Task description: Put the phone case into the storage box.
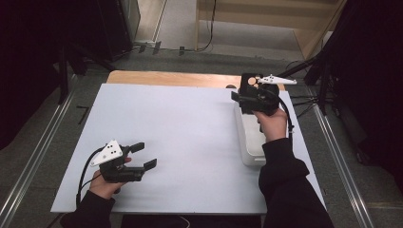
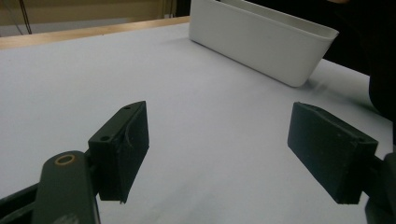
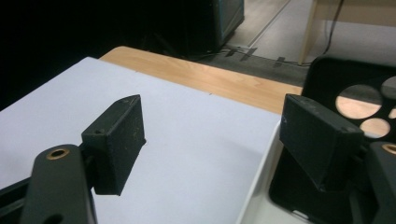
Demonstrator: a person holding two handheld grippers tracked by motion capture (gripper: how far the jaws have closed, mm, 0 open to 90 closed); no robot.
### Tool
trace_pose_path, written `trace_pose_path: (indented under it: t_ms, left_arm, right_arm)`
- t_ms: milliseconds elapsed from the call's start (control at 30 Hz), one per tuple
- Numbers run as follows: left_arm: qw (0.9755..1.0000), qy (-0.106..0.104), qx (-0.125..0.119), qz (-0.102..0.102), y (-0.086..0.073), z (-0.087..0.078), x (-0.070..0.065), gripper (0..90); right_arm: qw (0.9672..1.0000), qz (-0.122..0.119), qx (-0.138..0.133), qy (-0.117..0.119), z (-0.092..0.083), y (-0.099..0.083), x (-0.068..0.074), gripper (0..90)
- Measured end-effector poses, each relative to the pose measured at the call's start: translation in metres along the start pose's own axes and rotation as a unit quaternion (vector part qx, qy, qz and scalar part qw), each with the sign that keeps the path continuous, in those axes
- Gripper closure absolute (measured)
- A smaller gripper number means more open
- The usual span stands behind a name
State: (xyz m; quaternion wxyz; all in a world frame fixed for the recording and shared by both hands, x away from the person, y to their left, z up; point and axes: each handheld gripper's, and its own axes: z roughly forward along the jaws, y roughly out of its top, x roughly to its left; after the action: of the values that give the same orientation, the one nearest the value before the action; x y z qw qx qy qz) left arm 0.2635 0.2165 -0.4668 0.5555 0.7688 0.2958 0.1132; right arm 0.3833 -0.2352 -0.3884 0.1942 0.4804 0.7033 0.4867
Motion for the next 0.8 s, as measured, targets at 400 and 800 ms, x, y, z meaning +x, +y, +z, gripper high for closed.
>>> trace_pose_path:
  t_ms: [400, 800]
  left_arm:
    - [1.0000, -0.002, 0.000, 0.003, 0.001, -0.001, 0.000, 20.6]
    - [1.0000, -0.005, -0.002, 0.003, 0.003, 0.000, 0.000, 20.6]
  right_arm:
    - [0.9995, -0.009, -0.003, 0.031, -0.012, -0.014, 0.007, 20.9]
    - [0.9973, -0.018, 0.006, 0.070, -0.021, -0.030, 0.021, 20.9]
